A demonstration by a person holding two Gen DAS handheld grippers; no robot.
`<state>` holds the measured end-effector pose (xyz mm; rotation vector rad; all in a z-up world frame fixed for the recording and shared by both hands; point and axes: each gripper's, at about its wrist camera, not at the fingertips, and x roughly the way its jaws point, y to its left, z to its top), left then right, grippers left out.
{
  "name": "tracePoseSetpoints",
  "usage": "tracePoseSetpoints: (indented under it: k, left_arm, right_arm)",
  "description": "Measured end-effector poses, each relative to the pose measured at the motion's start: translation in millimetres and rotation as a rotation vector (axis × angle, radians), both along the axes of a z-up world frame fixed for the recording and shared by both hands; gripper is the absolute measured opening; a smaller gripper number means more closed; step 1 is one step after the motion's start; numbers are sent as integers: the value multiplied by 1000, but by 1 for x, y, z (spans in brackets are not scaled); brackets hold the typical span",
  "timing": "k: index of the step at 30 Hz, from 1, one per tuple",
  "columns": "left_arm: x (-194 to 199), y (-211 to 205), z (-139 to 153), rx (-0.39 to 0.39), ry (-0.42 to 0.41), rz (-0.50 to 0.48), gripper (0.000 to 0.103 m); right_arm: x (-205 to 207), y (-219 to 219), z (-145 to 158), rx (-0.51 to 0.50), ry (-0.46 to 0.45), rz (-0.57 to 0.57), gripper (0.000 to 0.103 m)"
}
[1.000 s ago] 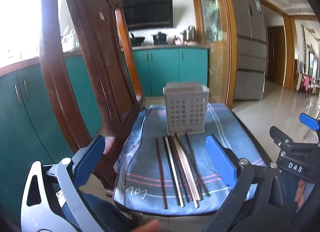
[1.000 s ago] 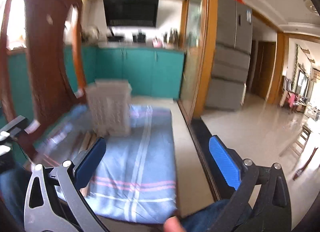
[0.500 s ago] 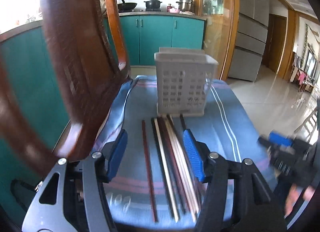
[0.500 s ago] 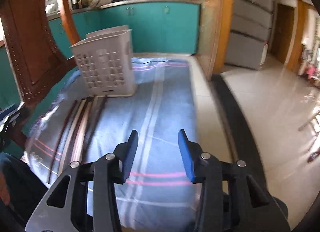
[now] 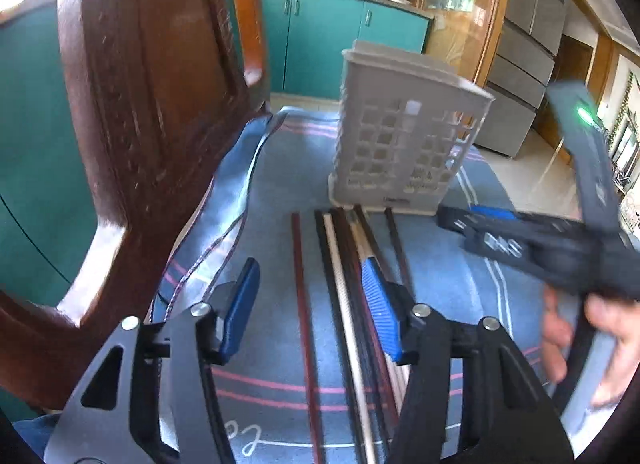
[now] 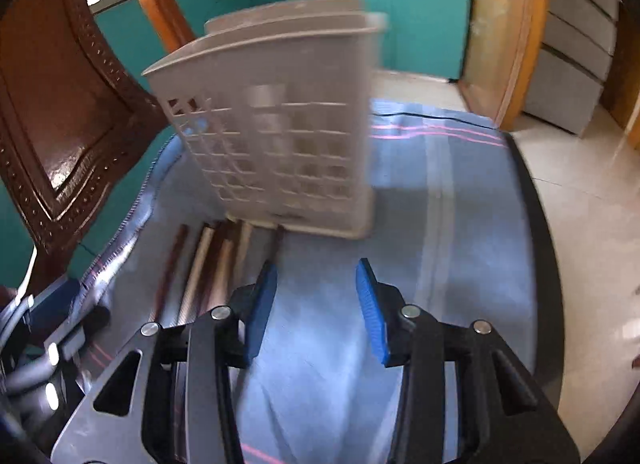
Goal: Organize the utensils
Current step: 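Move the left tool toward the chopstick row while the right tool approaches a dark chopstick, then close the left tool on a red-brown chopstick while the right tool grasps a dark brown chopstick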
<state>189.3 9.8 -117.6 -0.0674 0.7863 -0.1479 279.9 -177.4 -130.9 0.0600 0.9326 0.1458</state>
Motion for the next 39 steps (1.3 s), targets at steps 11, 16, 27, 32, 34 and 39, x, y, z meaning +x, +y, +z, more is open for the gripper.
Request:
tracePoseSetpoints:
  k: [11, 16, 27, 32, 34, 39]
  left_arm:
    - [21, 6, -36, -84, 166, -20, 40]
    - [27, 0, -45, -81, 192, -37, 37]
    - [72, -10, -48, 7, 248, 47, 37]
    - [112, -17, -47, 51, 305, 107, 37]
    - [127, -18, -49, 87, 323, 132, 37]
    - [142, -25, -56, 135, 341, 96, 37]
  right_arm:
    - [19, 31, -42, -119, 83, 55, 12]
    - [2, 0, -41, -88, 90, 10, 12]
    - [-2, -25, -36, -29, 107, 7, 12]
    - [-1, -23, -32, -41, 108, 22, 16]
    - [-1, -16, -36, -51, 109, 28, 16]
    - [0, -10, -42, -66, 105, 28, 16]
